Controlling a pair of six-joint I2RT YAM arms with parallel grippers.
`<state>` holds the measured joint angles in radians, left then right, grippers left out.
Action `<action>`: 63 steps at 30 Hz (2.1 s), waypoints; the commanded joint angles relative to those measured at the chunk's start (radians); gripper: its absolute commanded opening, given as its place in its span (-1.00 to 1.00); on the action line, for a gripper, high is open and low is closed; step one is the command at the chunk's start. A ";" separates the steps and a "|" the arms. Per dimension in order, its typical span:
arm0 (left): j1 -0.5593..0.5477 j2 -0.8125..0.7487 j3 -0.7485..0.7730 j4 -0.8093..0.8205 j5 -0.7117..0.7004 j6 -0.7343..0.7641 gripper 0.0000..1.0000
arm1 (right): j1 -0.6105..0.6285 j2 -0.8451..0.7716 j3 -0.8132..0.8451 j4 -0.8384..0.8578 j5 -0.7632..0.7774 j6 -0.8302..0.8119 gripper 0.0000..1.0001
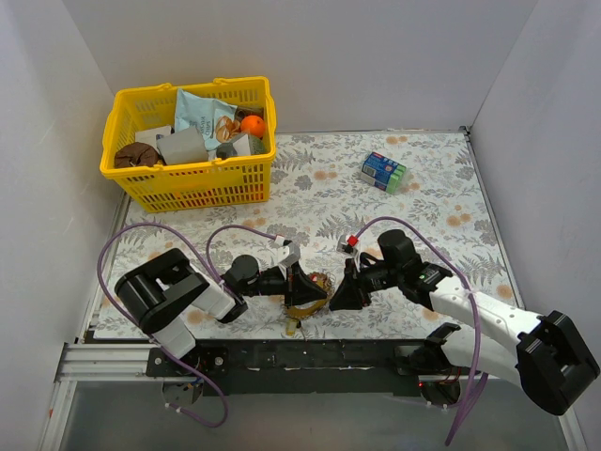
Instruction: Put the keys on the keyring
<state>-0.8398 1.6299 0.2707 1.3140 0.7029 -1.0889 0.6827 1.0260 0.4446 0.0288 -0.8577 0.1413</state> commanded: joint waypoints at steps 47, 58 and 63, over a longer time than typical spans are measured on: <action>-0.001 -0.113 0.053 0.300 0.086 0.007 -1.00 | -0.064 -0.063 -0.021 0.089 -0.032 0.044 -0.24; -0.001 -0.119 0.068 0.237 0.107 0.030 -1.00 | -0.064 -0.027 -0.007 0.103 0.020 0.086 -0.97; -0.001 -0.179 0.065 0.047 0.090 0.136 -0.77 | -0.064 -0.015 0.031 -0.027 0.058 0.020 -0.97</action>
<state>-0.8352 1.5509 0.3096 1.2793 0.7918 -1.0504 0.6193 0.9962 0.4221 0.1047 -0.8658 0.2173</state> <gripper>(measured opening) 0.010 0.033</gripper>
